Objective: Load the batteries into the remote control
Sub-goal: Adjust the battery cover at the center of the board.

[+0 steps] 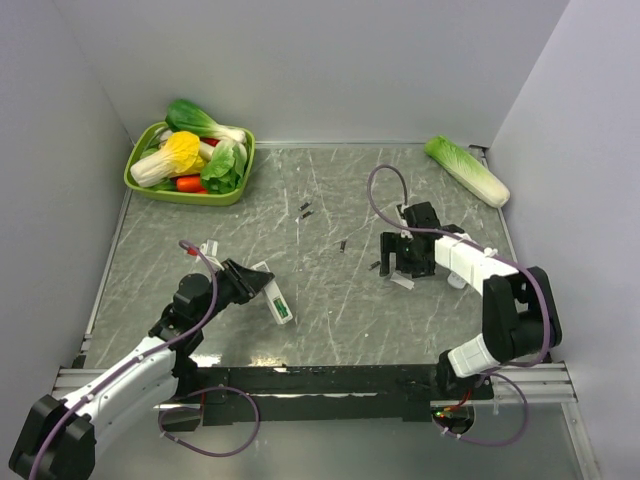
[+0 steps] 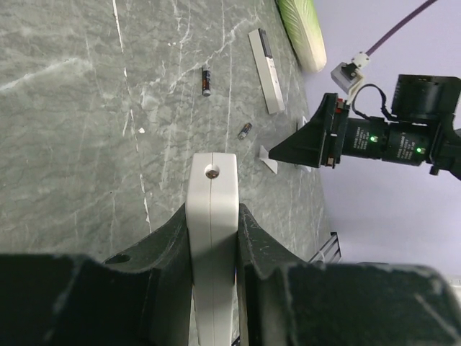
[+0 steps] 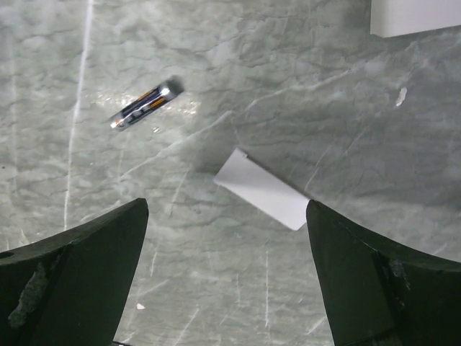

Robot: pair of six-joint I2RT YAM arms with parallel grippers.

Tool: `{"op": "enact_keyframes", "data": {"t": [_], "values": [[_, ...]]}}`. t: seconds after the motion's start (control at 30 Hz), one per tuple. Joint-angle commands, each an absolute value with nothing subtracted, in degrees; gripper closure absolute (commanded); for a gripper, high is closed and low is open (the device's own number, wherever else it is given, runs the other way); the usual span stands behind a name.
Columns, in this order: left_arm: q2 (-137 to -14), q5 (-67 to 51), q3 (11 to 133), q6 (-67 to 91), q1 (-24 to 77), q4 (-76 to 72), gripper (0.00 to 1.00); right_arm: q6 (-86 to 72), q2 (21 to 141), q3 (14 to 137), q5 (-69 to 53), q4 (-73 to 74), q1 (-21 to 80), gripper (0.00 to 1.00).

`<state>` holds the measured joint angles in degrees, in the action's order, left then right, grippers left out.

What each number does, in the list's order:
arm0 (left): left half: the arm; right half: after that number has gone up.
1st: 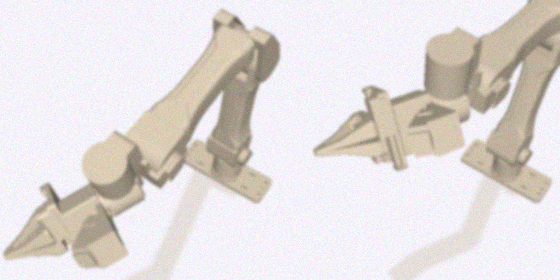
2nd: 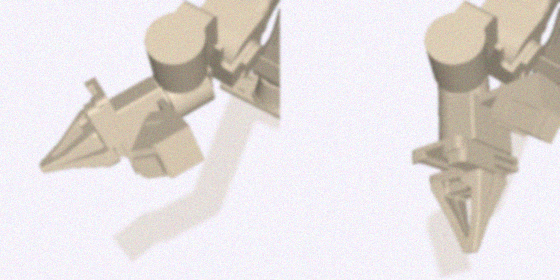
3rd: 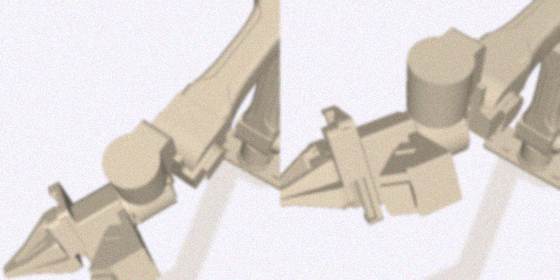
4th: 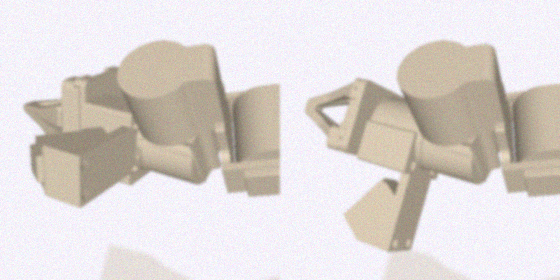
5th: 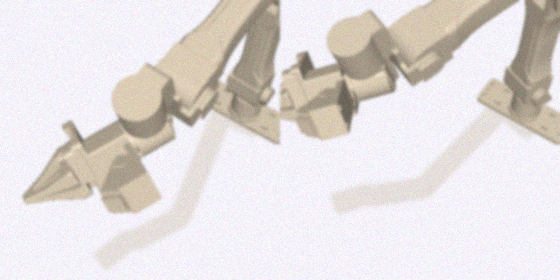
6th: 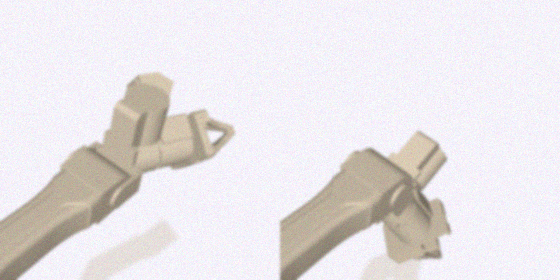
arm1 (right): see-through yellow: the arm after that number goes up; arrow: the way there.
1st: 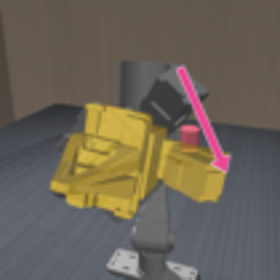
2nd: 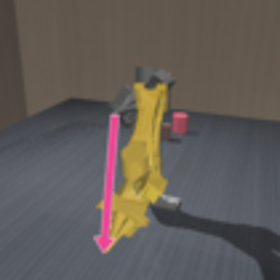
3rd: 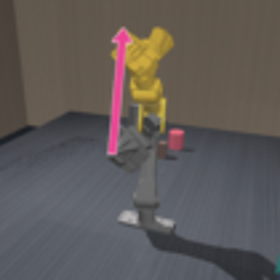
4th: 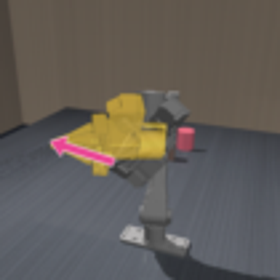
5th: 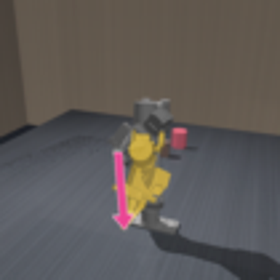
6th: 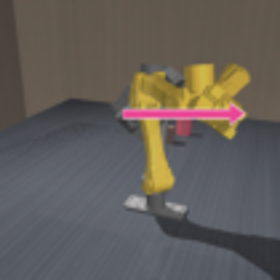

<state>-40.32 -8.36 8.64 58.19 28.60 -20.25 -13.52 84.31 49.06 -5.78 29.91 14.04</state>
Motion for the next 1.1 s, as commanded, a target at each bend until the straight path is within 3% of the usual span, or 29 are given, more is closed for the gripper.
{"op": "enact_keyframes", "data": {"t": [0.0,0.57,0.77,1.07], "values": [[-38.8,-9.0,9.8,58.0,28.7,-22.6,0.99,-11.3,87.0,50.9,-10.8,26.9,11.7,0.02],[-39.4,-9.7,9.1,58.4,28.7,-24.1,0.98,-13.5,86.0,45.6,-16.4,29.1,15.3,0.02],[-38.8,-10.0,9.2,58.7,28.7,-24.1,0.98,-17.3,81.9,45.1,-15.3,29.8,23.5,0.02],[-35.5,-9.1,9.3,58.3,28.7,-21.2,0.98,-15.6,78.8,47.7,-9.2,33.0,23.3,0.02]]}}
